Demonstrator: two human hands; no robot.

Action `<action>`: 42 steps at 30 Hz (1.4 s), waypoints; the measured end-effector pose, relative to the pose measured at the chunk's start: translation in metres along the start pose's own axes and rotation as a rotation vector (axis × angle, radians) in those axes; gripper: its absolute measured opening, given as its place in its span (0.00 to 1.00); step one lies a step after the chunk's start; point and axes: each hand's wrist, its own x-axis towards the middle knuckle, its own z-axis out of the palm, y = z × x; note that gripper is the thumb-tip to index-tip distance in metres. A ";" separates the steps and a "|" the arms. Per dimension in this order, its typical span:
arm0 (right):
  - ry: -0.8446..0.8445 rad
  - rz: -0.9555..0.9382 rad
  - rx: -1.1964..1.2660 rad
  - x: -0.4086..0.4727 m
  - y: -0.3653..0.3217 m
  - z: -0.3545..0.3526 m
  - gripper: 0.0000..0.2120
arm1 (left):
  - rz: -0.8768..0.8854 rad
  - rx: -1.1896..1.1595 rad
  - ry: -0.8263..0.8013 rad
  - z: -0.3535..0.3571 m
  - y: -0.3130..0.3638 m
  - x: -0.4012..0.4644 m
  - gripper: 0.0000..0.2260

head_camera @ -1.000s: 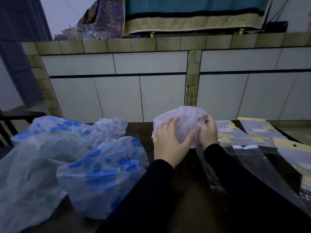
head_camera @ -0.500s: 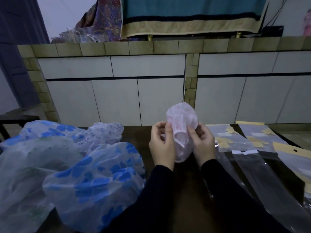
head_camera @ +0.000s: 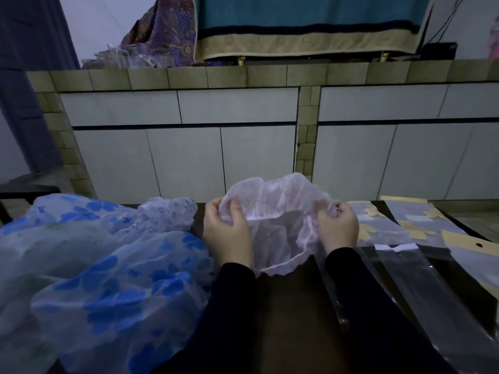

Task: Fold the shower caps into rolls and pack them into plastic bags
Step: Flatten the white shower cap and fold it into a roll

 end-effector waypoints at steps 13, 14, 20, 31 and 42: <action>-0.468 -0.296 -0.155 0.004 -0.029 -0.006 0.15 | 0.154 0.205 -0.034 -0.001 0.000 0.000 0.09; -0.423 -0.276 -0.225 0.006 -0.026 -0.005 0.13 | 0.139 0.173 -0.030 -0.001 0.000 0.001 0.10; -0.105 -0.086 -0.214 0.008 -0.019 -0.013 0.16 | 0.071 0.111 0.033 -0.001 0.004 0.005 0.06; -0.474 -0.849 -0.543 -0.007 -0.055 0.003 0.26 | 0.428 0.321 -0.283 0.000 0.009 -0.002 0.10; -0.171 -0.224 -0.277 0.020 -0.051 -0.012 0.10 | -0.080 0.117 -0.281 -0.002 0.010 0.002 0.17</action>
